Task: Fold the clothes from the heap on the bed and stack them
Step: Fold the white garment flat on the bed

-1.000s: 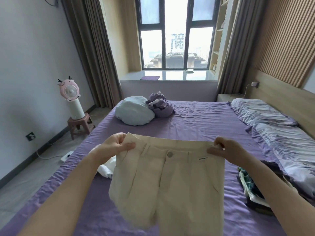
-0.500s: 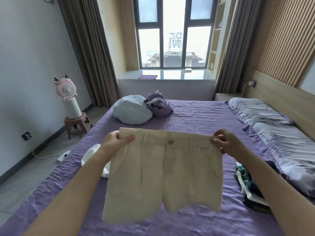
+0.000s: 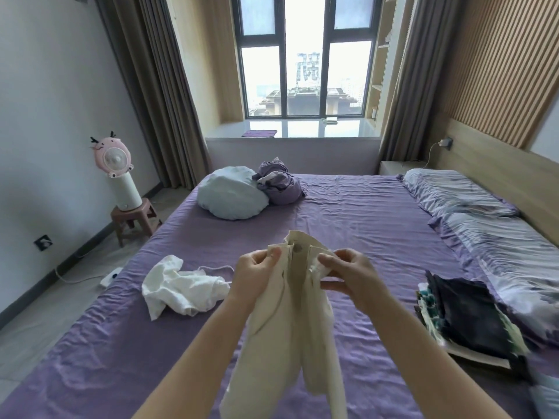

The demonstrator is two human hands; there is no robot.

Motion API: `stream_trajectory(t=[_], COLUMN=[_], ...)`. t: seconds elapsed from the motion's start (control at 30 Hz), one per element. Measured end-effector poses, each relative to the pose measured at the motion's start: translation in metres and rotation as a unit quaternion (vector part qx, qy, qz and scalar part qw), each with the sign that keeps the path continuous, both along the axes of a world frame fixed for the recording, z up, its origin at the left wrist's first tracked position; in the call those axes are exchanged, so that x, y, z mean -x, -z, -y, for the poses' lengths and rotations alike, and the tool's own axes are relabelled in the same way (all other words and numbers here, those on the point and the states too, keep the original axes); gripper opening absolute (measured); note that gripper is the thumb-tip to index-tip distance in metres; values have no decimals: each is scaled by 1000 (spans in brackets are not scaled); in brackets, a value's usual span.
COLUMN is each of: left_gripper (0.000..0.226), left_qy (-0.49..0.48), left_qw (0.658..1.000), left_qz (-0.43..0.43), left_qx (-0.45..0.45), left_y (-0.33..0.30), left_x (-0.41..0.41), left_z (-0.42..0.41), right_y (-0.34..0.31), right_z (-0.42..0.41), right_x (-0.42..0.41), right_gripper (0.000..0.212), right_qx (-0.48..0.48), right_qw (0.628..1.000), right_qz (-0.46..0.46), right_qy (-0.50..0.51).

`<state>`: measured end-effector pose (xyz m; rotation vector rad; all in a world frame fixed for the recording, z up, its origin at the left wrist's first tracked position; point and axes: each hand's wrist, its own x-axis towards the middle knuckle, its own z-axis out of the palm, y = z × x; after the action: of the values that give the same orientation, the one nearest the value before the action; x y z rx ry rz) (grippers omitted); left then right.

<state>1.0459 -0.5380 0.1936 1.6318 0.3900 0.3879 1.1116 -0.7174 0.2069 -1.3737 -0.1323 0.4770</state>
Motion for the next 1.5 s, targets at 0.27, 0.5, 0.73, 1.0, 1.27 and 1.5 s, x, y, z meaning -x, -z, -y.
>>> stream_trajectory(t=[0.27, 0.5, 0.73, 1.0, 1.27, 1.5], left_gripper=[30, 22, 18, 26, 21, 17], left_qy=[40, 182, 139, 171, 16, 93], left_qw=[996, 974, 976, 982, 953, 990], left_qz=[43, 35, 29, 31, -42, -32], left_qx=[-73, -134, -165, -77, -300, -101], left_y=[-5, -11, -10, -31, -2, 17], left_x=[11, 7, -3, -8, -46, -51], left_z=[36, 27, 7, -16, -35, -39], right_y=[1, -3, -1, 40, 56, 68], right_z=[-26, -19, 9, 52, 19, 22], right_x=[25, 21, -1, -42, -53, -65], right_gripper=[17, 7, 47, 104, 32, 29], right_qx=[-48, -36, 221, 68, 207, 300], right_qw=[999, 998, 860, 979, 943, 852], right_qz=[2, 58, 457, 141, 262, 422], right_qy=[15, 9, 52, -127, -12, 75])
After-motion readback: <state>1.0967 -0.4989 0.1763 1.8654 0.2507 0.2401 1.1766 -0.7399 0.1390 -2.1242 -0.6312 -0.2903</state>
